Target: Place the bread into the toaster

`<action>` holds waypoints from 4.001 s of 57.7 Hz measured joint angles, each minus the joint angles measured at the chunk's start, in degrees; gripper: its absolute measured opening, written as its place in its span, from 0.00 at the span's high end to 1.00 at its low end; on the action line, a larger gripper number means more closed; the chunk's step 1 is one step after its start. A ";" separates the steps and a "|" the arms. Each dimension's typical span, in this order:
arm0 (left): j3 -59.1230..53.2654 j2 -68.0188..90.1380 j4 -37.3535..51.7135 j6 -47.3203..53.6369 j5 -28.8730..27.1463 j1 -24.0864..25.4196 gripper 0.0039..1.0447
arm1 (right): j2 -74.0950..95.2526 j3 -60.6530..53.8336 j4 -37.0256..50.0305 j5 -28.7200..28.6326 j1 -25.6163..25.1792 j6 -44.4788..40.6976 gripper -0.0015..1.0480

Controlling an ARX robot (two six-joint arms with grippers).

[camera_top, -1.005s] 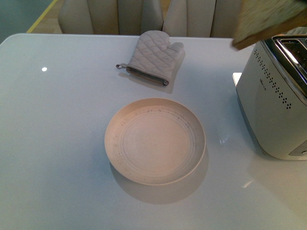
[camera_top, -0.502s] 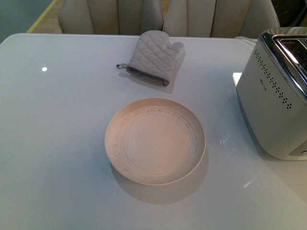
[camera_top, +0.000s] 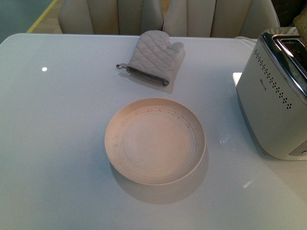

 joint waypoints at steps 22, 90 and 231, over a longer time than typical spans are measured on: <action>0.00 0.00 0.02 0.00 0.00 0.00 0.07 | 1.84 1.27 -1.18 0.20 0.00 0.04 0.96; 0.00 0.00 0.00 0.00 0.00 0.00 0.07 | 6.34 -4.44 2.51 1.09 -0.17 -1.46 0.76; 0.00 0.00 0.00 0.00 0.00 0.00 0.07 | -76.06 -55.10 17.49 -1.66 1.09 9.35 0.98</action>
